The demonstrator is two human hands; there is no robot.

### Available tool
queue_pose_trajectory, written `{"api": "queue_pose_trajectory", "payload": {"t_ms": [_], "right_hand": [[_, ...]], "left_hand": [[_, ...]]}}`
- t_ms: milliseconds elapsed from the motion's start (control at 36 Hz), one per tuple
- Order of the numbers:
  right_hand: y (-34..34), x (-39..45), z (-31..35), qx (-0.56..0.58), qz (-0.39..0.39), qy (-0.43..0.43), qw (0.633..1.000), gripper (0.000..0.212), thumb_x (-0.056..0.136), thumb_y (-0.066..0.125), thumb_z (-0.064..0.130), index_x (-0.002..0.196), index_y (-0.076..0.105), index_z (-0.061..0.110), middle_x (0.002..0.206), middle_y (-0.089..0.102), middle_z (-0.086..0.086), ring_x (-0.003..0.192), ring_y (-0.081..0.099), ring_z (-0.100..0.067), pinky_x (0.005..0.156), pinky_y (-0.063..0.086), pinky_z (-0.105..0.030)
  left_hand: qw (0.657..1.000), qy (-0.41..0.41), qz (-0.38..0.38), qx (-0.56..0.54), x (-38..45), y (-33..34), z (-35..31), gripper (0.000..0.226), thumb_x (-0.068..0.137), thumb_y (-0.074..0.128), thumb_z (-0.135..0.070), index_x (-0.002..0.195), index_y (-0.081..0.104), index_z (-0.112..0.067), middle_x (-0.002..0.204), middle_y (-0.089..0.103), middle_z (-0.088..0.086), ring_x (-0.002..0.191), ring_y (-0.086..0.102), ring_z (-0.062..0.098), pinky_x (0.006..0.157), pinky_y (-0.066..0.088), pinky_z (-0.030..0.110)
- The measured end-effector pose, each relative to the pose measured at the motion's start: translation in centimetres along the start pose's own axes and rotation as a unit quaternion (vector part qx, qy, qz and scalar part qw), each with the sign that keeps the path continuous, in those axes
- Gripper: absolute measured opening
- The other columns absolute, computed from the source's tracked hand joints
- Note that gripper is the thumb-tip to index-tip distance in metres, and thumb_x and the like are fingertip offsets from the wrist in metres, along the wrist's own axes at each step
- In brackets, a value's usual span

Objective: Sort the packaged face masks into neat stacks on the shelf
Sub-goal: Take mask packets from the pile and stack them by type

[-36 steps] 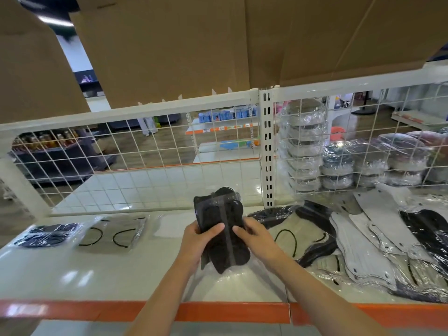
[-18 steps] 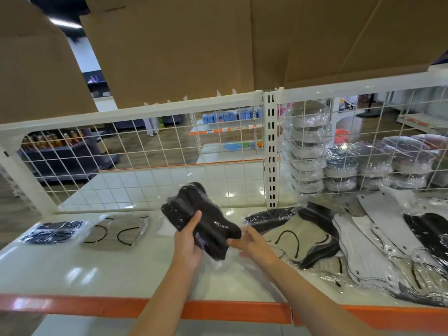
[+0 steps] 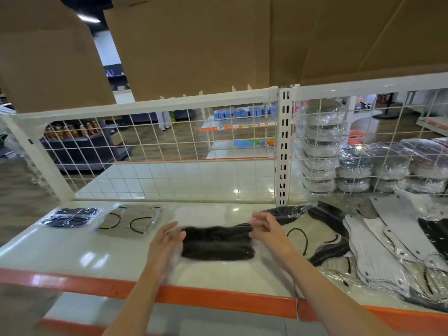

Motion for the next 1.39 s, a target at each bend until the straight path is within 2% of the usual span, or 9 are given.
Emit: {"api": "queue_pose_trajectory", "payload": {"t_ms": [83, 194, 361, 472, 639, 778, 972, 1194, 1389], "right_hand": [[0.1, -0.2, -1.0, 0.007, 0.006, 0.034, 0.999, 0.054, 0.077, 0.064, -0.009, 0.123, 0.045, 0.012, 0.111, 0.058, -0.006, 0.112, 0.054, -0.021, 0.092, 0.050, -0.034], [1.6, -1.0, -1.6, 0.051, 0.015, 0.056, 0.997, 0.040, 0.082, 0.051, -0.018, 0.116, 0.045, 0.004, 0.110, 0.054, -0.010, 0.094, 0.056, -0.017, 0.057, 0.052, -0.014], [3.6, -0.4, -3.0, -0.046, -0.046, 0.041, 0.997, 0.023, 0.086, 0.055, -0.005, 0.099, 0.053, 0.015, 0.106, 0.061, -0.012, 0.099, 0.061, -0.024, 0.084, 0.053, -0.036], [5.4, 0.7, -1.7, -0.150, -0.040, 0.009, 0.988, 0.024, 0.087, 0.057, -0.003, 0.107, 0.052, 0.010, 0.095, 0.057, 0.007, 0.091, 0.057, -0.008, 0.065, 0.045, -0.006], [11.4, 2.8, -0.7, -0.212, 0.015, 0.050, 0.976, 0.027, 0.093, 0.053, 0.022, 0.112, 0.038, 0.011, 0.098, 0.052, 0.001, 0.091, 0.054, -0.011, 0.082, 0.048, -0.033], [19.3, 4.9, 0.3, -0.187, 0.055, 0.062, 0.979, 0.021, 0.095, 0.048, 0.024, 0.111, 0.041, 0.013, 0.094, 0.053, -0.001, 0.075, 0.054, -0.010, 0.055, 0.043, -0.019], [31.7, 7.7, 1.3, -0.221, 0.102, 0.059, 0.968, 0.024, 0.092, 0.047, 0.012, 0.115, 0.040, 0.012, 0.101, 0.058, -0.013, 0.073, 0.056, -0.017, 0.056, 0.046, -0.024], [42.9, 10.1, 2.0, -0.241, 0.125, 0.031, 0.962, 0.045, 0.090, 0.042, 0.005, 0.134, 0.038, 0.013, 0.112, 0.055, -0.008, 0.078, 0.058, -0.016, 0.058, 0.047, -0.024], [49.6, 13.9, 2.1, -0.295, 0.082, 0.057, 0.950, 0.029, 0.093, 0.044, 0.011, 0.120, 0.041, 0.004, 0.101, 0.052, -0.008, 0.088, 0.050, -0.024, 0.070, 0.039, -0.030]], "left_hand": [[0.998, -0.035, 0.012, 0.052, 0.1, -0.3, 1.3, 0.056, 0.066, 0.081, -0.009, 0.115, 0.055, -0.011, 0.113, 0.065, 0.012, 0.109, 0.059, 0.031, 0.081, 0.052, 0.035], [0.991, -0.016, 0.028, 0.132, -0.3, 0.7, 2.0, 0.051, 0.072, 0.072, 0.008, 0.113, 0.049, -0.009, 0.110, 0.059, 0.010, 0.100, 0.060, 0.025, 0.065, 0.056, 0.021], [0.962, 0.026, 0.033, 0.269, 0.0, 0.2, 3.4, 0.044, 0.072, 0.072, 0.010, 0.103, 0.049, -0.011, 0.099, 0.059, 0.005, 0.094, 0.059, 0.022, 0.068, 0.053, 0.018], [0.946, 0.052, 0.012, 0.320, 1.7, -1.1, 1.7, 0.037, 0.077, 0.070, 0.002, 0.099, 0.046, -0.016, 0.092, 0.058, -0.007, 0.084, 0.057, 0.007, 0.059, 0.042, 0.009], [0.940, 0.060, -0.042, 0.334, 5.3, -6.6, -2.2, 0.050, 0.078, 0.070, -0.001, 0.112, 0.038, -0.017, 0.089, 0.057, -0.006, 0.074, 0.052, 0.001, 0.054, 0.036, 0.012], [0.908, 0.046, -0.044, 0.413, 7.9, -13.6, -4.6, 0.061, 0.076, 0.067, 0.002, 0.130, 0.040, -0.007, 0.109, 0.055, 0.002, 0.104, 0.055, 0.023, 0.077, 0.038, 0.025], [0.834, -0.030, -0.122, 0.537, 11.0, -24.4, -7.0, 0.077, 0.073, 0.074, -0.016, 0.137, 0.032, -0.005, 0.132, 0.042, 0.020, 0.122, 0.043, 0.035, 0.097, 0.039, 0.039], [0.786, -0.010, -0.025, 0.618, 13.1, -31.8, -8.3, 0.008, 0.085, 0.057, -0.017, 0.091, 0.053, -0.013, 0.104, 0.056, 0.010, 0.092, 0.055, 0.024, 0.078, 0.045, 0.030], [0.755, -0.021, 0.058, 0.652, 13.9, -34.7, -7.9, 0.009, 0.088, 0.055, -0.023, 0.088, 0.047, -0.017, 0.100, 0.062, 0.008, 0.093, 0.060, 0.023, 0.073, 0.044, 0.028]]}}
Point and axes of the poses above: each hand's wrist, its own x-axis towards the middle knuckle, its own y-axis out of the palm, z = x × y, the point moved 2 cm from there along x, towards the middle knuckle
